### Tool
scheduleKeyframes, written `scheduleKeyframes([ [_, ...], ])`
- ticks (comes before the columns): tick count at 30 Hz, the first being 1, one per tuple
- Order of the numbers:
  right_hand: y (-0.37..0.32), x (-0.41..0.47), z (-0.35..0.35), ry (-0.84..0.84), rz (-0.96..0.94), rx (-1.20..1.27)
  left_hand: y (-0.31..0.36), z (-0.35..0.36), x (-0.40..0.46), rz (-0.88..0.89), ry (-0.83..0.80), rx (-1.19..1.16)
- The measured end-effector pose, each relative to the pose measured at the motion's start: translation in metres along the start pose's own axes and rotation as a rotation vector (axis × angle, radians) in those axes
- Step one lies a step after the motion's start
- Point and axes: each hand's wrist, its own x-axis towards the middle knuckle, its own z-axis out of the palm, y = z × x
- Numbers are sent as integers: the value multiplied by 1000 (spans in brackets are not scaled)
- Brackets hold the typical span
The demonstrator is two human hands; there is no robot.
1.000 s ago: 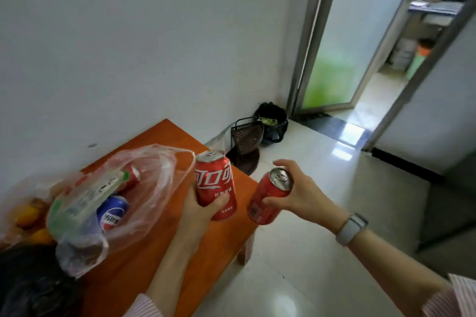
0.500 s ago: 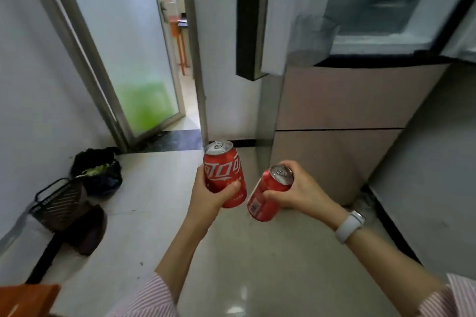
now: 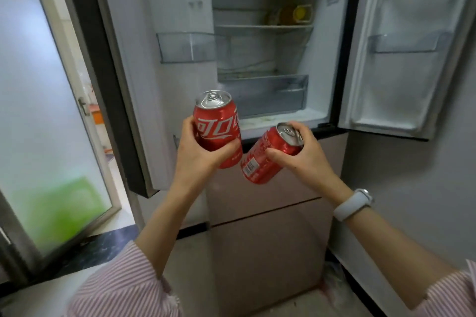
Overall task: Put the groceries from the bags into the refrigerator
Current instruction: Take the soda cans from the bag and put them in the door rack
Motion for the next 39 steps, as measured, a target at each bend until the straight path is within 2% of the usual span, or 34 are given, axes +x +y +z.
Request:
scheduleKeyframes([
  [5, -12, 95, 12, -34, -185, 32, 0, 4, 66, 72, 134, 64],
  [10, 2, 160, 30, -109, -258, 94, -17, 5, 102, 52, 187, 189],
  [17, 34, 218, 62, -439, -305, 89, -39, 10, 120, -80, 271, 330],
  [23, 55, 251, 89, -736, -353, -24, -51, 14, 130, -210, 316, 532],
  [30, 64, 262, 104, -831, -542, -137, -54, 25, 131, -365, 487, 804],
  [39, 73, 270, 115, -1003, -593, -74, -52, 33, 132, -447, 425, 1059],
])
